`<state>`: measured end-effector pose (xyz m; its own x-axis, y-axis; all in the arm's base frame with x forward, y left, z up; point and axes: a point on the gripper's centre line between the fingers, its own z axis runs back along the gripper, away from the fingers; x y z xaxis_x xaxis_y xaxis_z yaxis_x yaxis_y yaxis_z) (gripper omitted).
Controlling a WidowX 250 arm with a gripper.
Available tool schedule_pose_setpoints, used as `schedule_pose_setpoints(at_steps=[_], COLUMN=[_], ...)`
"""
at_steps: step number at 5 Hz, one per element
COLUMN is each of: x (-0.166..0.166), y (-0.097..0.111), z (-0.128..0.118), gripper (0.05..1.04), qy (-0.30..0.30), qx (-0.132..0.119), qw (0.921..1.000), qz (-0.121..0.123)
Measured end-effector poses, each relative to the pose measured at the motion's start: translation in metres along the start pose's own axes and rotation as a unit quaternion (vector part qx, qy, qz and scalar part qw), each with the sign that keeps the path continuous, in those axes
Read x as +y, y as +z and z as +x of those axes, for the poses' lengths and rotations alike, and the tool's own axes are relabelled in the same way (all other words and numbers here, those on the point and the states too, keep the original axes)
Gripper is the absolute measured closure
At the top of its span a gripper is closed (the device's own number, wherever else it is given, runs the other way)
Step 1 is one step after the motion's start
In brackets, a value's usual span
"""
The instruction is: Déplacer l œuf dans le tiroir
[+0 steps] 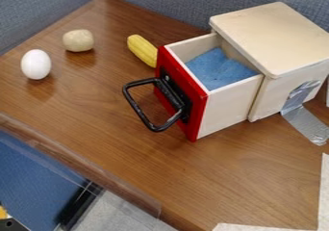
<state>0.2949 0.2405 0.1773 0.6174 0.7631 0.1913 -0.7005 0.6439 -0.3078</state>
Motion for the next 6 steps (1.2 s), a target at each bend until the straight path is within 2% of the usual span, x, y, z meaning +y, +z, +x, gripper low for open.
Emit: schedule_pose_setpoints(at_steps=[1,2,3,4,5,6], x=[0.055,0.063,0.054,0.052,0.043,0.032], y=[-0.015,-0.052,-0.061,-0.061,-0.07,-0.074], z=[0.018,-0.014,-0.035,-0.055,-0.067,-0.062], gripper=[0.083,0.083,0.083,0.083,0.083,0.083], qy=[-0.011,-0.09,-0.167,-0.181,-0.163,-0.11], qx=[0.029,0.034,0.034,0.038,0.039,0.013], qw=[0.9993,0.9917,0.98,0.9779,0.9825,0.9917], qz=[0.023,0.086,0.104,0.098,0.082,0.064])
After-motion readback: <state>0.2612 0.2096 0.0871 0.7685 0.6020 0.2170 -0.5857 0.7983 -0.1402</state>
